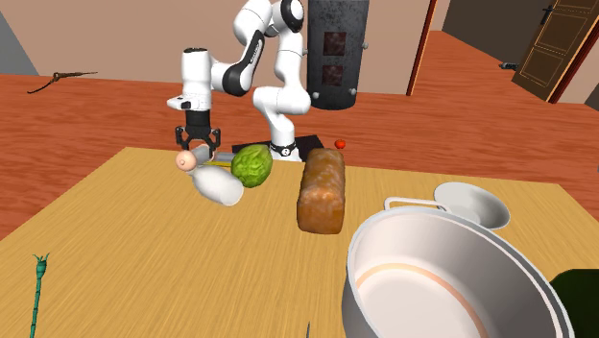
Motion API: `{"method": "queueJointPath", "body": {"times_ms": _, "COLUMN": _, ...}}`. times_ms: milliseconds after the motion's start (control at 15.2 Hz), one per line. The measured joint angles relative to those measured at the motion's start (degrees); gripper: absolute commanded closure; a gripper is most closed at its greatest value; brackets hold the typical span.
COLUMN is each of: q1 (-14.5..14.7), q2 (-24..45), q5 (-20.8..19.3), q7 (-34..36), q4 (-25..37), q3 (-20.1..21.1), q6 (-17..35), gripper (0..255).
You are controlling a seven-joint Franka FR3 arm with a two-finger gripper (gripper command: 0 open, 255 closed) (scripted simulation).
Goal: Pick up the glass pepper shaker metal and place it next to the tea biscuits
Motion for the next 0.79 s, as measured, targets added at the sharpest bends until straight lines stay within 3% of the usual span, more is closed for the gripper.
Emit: {"method": "queueJointPath", "body": {"times_ms": 792, "q1": 0.5, "q2": -4.5, "q5": 2.2, "q7": 0.2, "q4": 6.3, "q3": 3.3, "q6": -10.7, "gripper": 255}}
